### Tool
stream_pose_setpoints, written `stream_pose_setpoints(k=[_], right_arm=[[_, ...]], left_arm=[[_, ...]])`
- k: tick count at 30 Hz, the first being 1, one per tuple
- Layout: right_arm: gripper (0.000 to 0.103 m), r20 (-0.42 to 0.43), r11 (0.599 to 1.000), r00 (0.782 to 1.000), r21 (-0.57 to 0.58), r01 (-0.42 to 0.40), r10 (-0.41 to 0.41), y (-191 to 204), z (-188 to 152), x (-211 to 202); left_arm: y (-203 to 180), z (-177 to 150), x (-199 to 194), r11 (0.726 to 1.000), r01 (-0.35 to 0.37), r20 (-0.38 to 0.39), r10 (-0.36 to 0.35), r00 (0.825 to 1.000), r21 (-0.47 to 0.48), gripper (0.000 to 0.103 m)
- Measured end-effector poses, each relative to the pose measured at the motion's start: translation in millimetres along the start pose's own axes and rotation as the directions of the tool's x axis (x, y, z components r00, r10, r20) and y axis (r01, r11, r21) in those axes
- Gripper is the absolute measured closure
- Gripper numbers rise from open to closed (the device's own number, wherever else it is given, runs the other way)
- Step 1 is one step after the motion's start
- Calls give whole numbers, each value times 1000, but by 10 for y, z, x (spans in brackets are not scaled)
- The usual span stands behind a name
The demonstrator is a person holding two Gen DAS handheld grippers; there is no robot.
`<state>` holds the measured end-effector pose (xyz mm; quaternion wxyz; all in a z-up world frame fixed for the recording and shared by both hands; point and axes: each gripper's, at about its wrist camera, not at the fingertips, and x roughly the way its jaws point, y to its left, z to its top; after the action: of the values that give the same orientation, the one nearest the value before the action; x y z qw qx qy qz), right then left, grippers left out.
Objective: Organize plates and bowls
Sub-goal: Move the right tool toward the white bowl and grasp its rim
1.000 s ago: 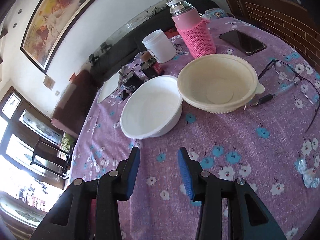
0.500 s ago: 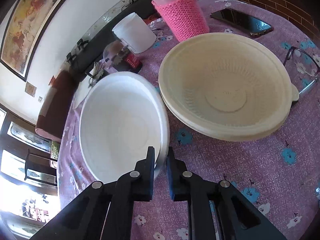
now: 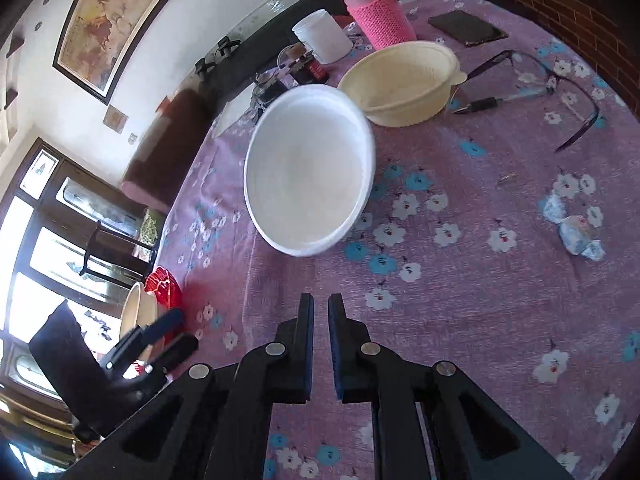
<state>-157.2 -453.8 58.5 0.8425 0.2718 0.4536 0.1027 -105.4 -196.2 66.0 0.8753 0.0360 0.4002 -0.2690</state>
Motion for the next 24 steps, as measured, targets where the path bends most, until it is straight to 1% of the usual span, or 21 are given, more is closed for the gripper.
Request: stream_pose_setpoints(k=[3,5,6,7,8,9,10,12,13,14,16,18,19,21,23,24], right_arm=[[93,57,997,996,-49,66,-63,23,63,-53],[82,95,998,995,-34,45,-42,-37,206,-25],[66,105,999,994,-5,34,-33,-94,287,-3],[60,119,1000,993,24,13,-15,-155,389,34],[60,137,999,991,32,-11,6,-190,498,68],[60,148,999,989,29,-13,9,-207,599,105],[60,151,999,989,44,-2,-5,-244,703,159],[60,152,997,988,81,-18,5,-331,861,239],[60,144,998,990,65,2,-12,-335,932,285],[60,139,997,989,62,46,-54,-358,985,330],[60,124,998,992,54,27,-34,-398,1047,415],[60,103,998,994,42,44,-48,-437,1085,515],[60,97,998,994,41,40,-44,-465,1095,563],[61,64,998,997,39,39,-41,-527,1106,679],[78,55,999,998,51,9,-12,-603,1087,759],[91,50,999,999,45,-13,11,-629,1073,790]], left_arm=[[-32,200,90,1000,-9,1,9,1000,-21,42],[-34,379,146,999,5,6,-5,1000,-48,42],[-35,476,173,998,-1,15,2,1000,-57,42],[-28,585,211,997,-24,20,25,999,-74,42],[-30,687,260,996,-31,20,33,999,-89,42],[-29,789,319,995,-27,15,29,999,-100,42],[-28,882,398,993,-33,9,34,999,-111,42],[-28,1022,561,991,-56,-3,56,998,-119,43],[-21,1067,631,991,-72,-14,71,997,-115,46],[1,1103,701,989,-90,-22,88,996,-116,48],[31,1132,828,987,-95,-38,91,995,-126,58],[56,1146,964,985,-94,-62,86,994,-144,65],[59,1148,1038,985,-89,-76,78,994,-149,65],[52,1143,1169,984,-102,-97,88,991,-148,65],[54,1131,1292,983,-129,-120,113,986,-134,67],[58,1111,1331,984,-122,-117,107,987,-130,71]])
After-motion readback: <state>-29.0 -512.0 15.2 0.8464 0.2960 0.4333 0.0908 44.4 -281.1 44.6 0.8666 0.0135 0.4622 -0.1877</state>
